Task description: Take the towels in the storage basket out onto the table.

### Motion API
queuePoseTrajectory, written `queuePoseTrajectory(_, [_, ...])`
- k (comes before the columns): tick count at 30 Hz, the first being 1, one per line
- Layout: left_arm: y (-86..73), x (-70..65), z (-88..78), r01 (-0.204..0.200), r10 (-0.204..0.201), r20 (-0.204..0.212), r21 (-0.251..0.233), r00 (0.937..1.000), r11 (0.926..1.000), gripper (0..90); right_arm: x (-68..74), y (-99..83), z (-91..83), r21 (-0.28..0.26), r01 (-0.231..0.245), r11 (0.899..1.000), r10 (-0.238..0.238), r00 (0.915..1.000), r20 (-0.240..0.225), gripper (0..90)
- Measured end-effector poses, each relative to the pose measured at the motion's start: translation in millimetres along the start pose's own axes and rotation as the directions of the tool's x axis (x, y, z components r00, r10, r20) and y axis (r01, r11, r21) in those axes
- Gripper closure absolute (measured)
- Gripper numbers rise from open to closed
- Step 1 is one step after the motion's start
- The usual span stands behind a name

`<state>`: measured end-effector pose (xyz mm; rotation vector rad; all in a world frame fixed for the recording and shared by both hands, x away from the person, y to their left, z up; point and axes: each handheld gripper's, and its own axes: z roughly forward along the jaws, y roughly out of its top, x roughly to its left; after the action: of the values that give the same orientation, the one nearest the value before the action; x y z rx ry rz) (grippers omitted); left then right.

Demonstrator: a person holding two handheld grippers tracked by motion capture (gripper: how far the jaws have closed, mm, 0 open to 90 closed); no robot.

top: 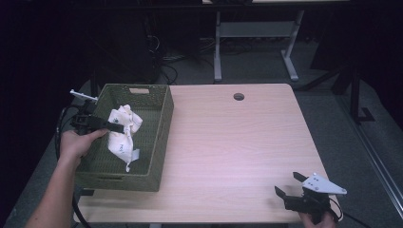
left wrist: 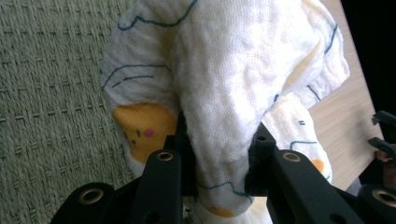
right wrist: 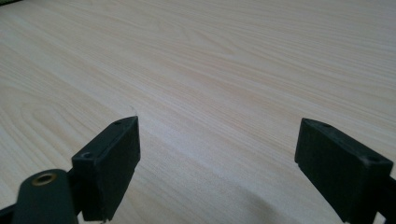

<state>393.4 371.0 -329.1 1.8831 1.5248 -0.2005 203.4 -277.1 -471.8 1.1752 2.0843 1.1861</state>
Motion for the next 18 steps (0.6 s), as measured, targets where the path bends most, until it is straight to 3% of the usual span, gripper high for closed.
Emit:
queuePoseTrajectory(3, [-0.3,-0.1,-3.1,-0.008,0.008,-0.021,0.011,0.9997,0.9999,71.6,-0.2,0.0,0.3,0.001,0.004,1.0,-0.004,1.0,0.001,13.8])
queuePoseTrajectory(4, [-0.5,0.0,-5.2,0.005,-0.005,0.003,-0.002,1.0,1.0,71.6,-0.2,0.1,0.2,0.0,0.003,1.0,-0.003,1.0,0.001,13.8])
queuePoseTrajectory(11, [1.0,-1.9,-9.4,0.025,-0.023,0.068,-0.023,0.9975,0.9994,71.6,0.3,0.1,0.3,0.004,0.006,1.0,-0.006,1.0,0.0,13.8])
queuePoseTrajectory(15, [2.7,-6.1,-9.1,0.013,-0.01,0.103,-0.029,0.9946,0.9995,71.6,0.3,0.2,0.4,0.003,0.006,1.0,-0.006,1.0,-0.001,13.7])
queuePoseTrajectory(18, [4.3,-10.6,-7.9,0.003,0.003,0.148,-0.041,0.9889,0.9991,71.6,0.1,0.2,0.3,0.003,0.005,1.0,-0.005,1.0,-0.001,13.8])
